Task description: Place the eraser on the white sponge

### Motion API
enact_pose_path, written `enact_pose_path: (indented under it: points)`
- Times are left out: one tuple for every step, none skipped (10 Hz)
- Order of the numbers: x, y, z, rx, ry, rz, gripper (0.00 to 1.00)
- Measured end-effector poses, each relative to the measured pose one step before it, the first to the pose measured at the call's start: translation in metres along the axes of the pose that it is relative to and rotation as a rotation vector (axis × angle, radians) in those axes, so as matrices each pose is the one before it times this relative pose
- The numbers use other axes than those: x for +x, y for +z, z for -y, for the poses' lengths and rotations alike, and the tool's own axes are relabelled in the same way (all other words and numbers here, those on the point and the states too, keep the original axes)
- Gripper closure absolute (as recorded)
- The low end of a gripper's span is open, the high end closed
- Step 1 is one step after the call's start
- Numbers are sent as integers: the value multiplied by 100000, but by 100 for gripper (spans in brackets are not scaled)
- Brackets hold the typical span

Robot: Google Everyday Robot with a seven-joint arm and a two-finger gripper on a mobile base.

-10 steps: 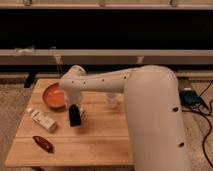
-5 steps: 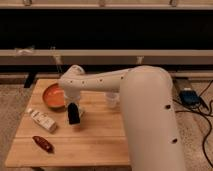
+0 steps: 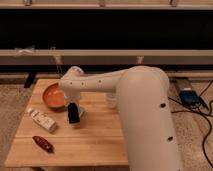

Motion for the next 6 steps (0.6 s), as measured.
enact_pose_path:
  points:
    - [148,126,-131,-535,238,-525,20]
    - [149,150,-171,-576,233,-576,20]
    - [88,35,-134,-379,158,-457,20]
    - [105,-59,-119,-185,160,-837,20]
    - [106,-221,-190,17,241,-1091,20]
    - [116,-472,-26,674,189,-1228,20]
